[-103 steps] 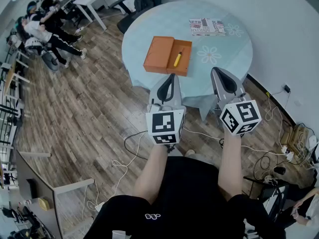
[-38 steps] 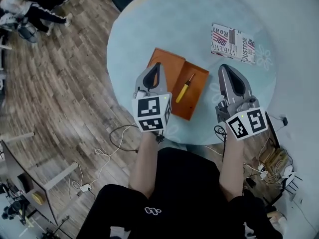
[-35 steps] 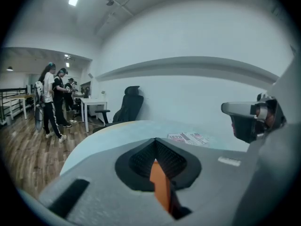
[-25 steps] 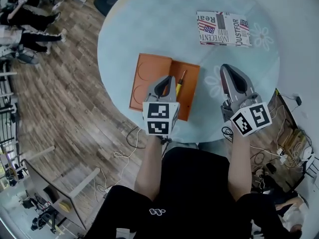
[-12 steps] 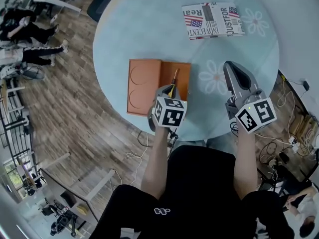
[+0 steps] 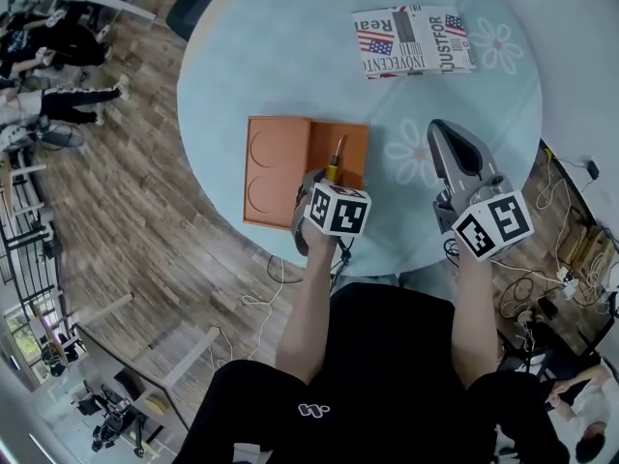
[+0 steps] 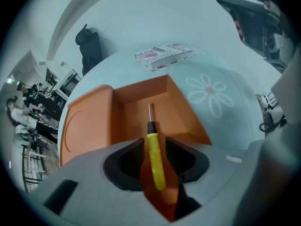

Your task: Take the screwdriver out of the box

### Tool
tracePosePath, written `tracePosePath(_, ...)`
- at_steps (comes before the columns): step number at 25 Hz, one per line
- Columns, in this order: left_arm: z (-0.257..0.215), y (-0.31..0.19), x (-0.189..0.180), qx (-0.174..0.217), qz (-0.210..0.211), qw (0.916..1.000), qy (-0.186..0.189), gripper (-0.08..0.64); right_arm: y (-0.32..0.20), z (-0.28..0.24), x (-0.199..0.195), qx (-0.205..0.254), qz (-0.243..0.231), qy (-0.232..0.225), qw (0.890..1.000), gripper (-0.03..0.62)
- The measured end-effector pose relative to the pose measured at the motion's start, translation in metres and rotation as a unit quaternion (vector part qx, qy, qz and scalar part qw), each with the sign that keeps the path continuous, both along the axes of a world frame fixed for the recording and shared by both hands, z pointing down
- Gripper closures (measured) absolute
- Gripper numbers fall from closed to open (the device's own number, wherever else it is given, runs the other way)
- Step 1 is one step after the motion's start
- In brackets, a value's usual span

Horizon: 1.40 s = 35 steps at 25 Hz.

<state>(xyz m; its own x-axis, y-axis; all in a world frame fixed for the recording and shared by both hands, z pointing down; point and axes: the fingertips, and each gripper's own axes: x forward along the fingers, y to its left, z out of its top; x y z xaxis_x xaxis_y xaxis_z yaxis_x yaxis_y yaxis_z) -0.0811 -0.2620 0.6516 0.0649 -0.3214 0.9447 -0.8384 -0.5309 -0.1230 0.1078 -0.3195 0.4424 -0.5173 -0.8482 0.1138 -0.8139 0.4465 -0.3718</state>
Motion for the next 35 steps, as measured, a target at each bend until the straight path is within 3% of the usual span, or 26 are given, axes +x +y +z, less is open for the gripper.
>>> tracePosePath(4, 0.008, 0.000, -0.001, -0.031, 0.001, 0.9990, -0.033, 0.413, -0.002, 0.001, -0.007, 0.000, -0.010, -0.001, 1.000, 0.580)
tracePosePath(8, 0.016, -0.001, -0.003, -0.035, 0.019, 0.9957, -0.083, 0.423, -0.003, 0.000, -0.011, 0.000, -0.016, 0.000, 1.000, 0.580)
tracePosePath(11, 0.017, 0.001, 0.001, -0.034, 0.022, 0.9951, -0.090, 0.469, -0.002, -0.003, -0.008, 0.002, -0.016, 0.000, 1.000, 0.580)
tracePosePath(15, 0.016, 0.002, 0.002, -0.032, 0.022, 0.9950, -0.091, 0.476, 0.001, -0.005, -0.005, 0.002, -0.018, 0.003, 1.000, 0.580)
tracePosePath(19, 0.011, 0.005, 0.004, -0.033, 0.003, 0.9970, -0.069, 0.479, 0.005, -0.011, -0.006, 0.008, -0.030, 0.008, 0.999, 0.580)
tracePosePath(24, -0.021, -0.001, 0.001, 0.013, -0.067, 0.9976, 0.010, 0.479, 0.011, -0.019, -0.008, 0.018, -0.049, 0.013, 0.999, 0.580)
tracePosePath(28, -0.066, -0.010, 0.001, 0.079, -0.133, 0.9818, 0.110, 0.479, 0.020, -0.030, -0.019, 0.031, -0.077, 0.015, 0.996, 0.580)
tracePosePath(33, -0.139, -0.018, -0.008, 0.195, -0.180, 0.9463, 0.184, 0.479, 0.031, -0.056, -0.035, 0.066, -0.127, 0.019, 0.990, 0.580)
tracePosePath(35, -0.169, -0.016, -0.009, 0.242, -0.185, 0.9282, 0.214, 0.479, 0.037, -0.066, -0.038, 0.079, -0.139, 0.018, 0.987, 0.580)
